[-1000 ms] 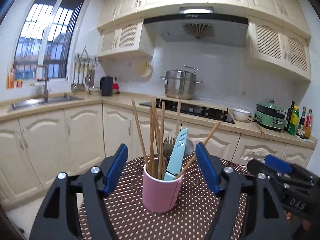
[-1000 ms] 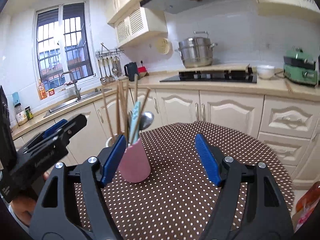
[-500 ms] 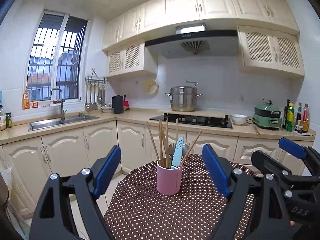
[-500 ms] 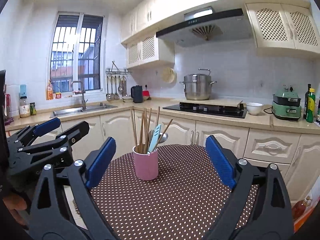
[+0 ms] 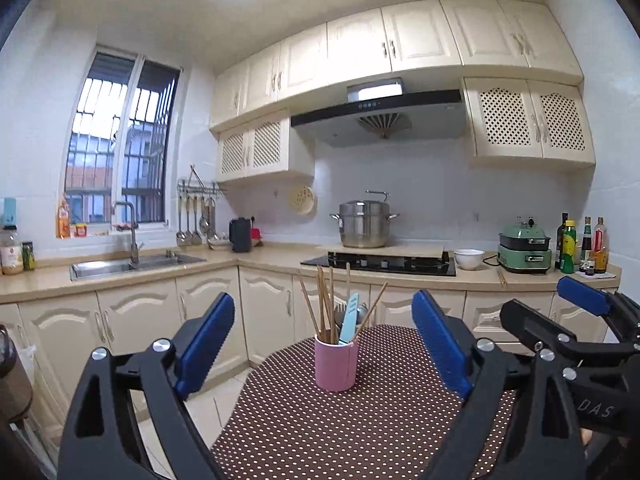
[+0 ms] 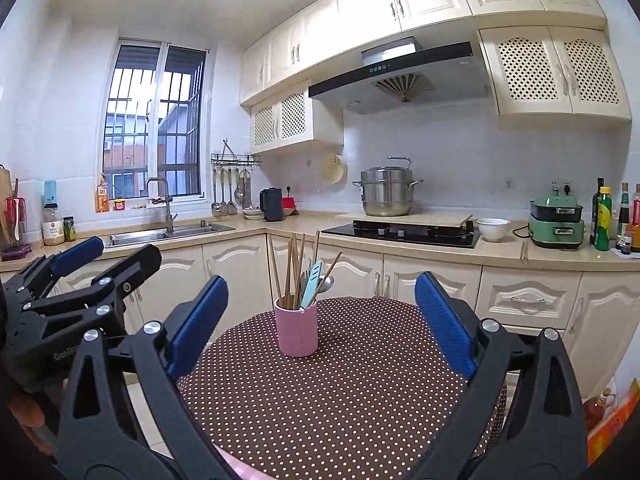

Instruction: Organize utensils

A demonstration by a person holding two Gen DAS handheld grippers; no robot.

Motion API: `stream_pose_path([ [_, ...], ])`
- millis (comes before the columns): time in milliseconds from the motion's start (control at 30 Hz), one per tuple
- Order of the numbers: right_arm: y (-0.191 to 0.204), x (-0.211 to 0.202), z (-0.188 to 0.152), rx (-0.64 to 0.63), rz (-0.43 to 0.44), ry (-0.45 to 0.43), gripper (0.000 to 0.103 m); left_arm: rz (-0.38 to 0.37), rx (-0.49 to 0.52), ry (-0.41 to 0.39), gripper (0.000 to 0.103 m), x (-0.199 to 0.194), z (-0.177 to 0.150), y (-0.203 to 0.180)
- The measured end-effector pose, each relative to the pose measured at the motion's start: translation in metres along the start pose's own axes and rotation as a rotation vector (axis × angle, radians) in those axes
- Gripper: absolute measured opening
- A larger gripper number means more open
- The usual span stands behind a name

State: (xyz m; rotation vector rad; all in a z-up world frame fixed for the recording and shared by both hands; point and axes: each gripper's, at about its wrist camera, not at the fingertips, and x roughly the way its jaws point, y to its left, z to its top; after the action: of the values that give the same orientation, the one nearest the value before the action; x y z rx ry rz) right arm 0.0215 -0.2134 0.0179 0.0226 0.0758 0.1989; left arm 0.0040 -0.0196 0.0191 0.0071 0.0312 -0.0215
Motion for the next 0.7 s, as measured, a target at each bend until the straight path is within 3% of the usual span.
stream_pose_path([
  [300, 0.005, -0.018, 0.0, -0.012, 0.004, -0.007, 0.093, 0.055, 0.037, -0.063, 0.09, -0.027, 0.008, -0.005],
  [700, 0.001, -0.023, 0.002, -0.007, 0.0, -0.003, 0.094, 0.043, 0.031, -0.067, 0.09, -0.031, 0.013, -0.006],
])
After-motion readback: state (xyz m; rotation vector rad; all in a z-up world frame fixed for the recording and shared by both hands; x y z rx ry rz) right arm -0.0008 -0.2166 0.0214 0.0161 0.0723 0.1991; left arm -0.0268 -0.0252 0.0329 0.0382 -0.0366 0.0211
